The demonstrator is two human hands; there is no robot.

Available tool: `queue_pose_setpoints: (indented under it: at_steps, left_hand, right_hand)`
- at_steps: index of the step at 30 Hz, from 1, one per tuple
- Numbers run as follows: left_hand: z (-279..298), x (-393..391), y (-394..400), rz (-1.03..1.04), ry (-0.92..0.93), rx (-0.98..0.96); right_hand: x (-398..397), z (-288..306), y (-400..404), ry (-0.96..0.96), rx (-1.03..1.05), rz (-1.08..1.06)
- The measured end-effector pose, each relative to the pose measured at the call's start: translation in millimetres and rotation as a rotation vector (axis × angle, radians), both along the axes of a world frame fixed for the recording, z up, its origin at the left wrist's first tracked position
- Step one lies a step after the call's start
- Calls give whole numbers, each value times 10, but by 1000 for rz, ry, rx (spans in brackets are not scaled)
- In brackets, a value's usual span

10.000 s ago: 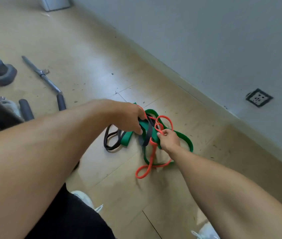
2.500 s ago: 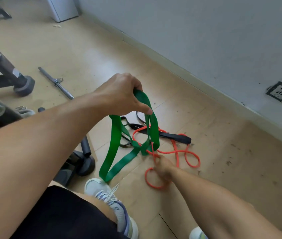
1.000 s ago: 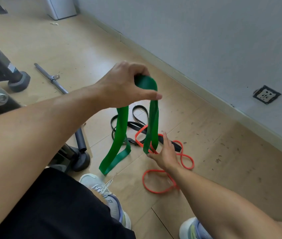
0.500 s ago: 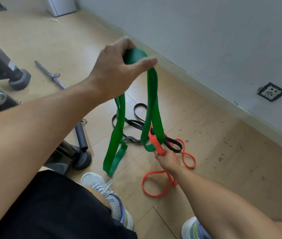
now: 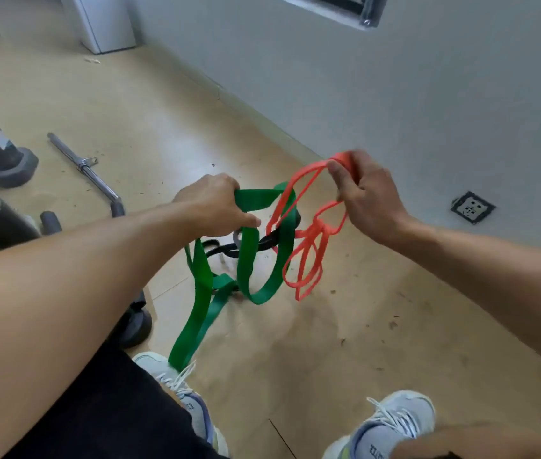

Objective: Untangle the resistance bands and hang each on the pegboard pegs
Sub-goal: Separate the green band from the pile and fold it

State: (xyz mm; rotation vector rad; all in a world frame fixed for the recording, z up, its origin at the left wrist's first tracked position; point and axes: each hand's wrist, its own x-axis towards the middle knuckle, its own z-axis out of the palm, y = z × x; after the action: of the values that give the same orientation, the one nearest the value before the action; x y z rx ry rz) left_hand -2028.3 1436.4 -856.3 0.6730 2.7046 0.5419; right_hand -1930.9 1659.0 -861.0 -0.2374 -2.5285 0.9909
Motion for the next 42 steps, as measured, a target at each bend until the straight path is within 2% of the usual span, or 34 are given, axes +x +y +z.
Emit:
queue_pose_setpoints:
  at_steps: [4, 7, 10, 13, 16, 19, 21, 22, 24, 26, 28, 34, 39, 40, 42]
  left_hand:
    - [27, -32, -18, 81, -7, 12]
    - [-21, -71, -37, 108, 17, -78]
    - [-56, -72, -55, 102, -3, -126]
    - [-33, -30, 10, 70, -18, -139]
    - [1, 33, 77, 46, -16, -145]
    - [37, 77, 140, 11, -30, -175]
    - [52, 87, 143, -1, -56, -212]
    - [69, 88, 138, 6, -56, -204]
    - [120, 80, 121, 44, -23, -121]
    - [183, 75, 103, 72, 23, -2]
    - [245, 102, 91, 37, 52, 83]
    - [382, 178, 102, -2, 165, 270]
    - [385, 206, 171, 23, 244, 407]
    - [382, 204, 181, 33, 255, 433]
    - [381, 195, 195, 43, 267, 473]
  right_hand:
    - [86, 228, 170, 206, -35, -59]
    - [93, 379, 375, 359, -95, -152]
    - [10, 452, 538, 141, 19, -181]
    - [22, 455, 609, 205, 59, -219]
    - [36, 509, 591, 261, -46, -170]
    - [50, 654, 603, 521, -212, -162]
    - [5, 641, 671, 550, -269, -217]
    - [-47, 574, 732, 436, -222, -261]
    - [-69, 273, 941, -13, -37, -322]
    - [46, -140, 1163, -418, -12, -391]
    - [186, -463, 1317, -647, -2, -407]
    - [207, -621, 1510, -843, 341, -383]
    - [235, -679, 1456, -1384, 400, -130]
    - [230, -660, 1405, -1459, 433, -100]
    - [190, -668, 1298, -1452, 571, -14]
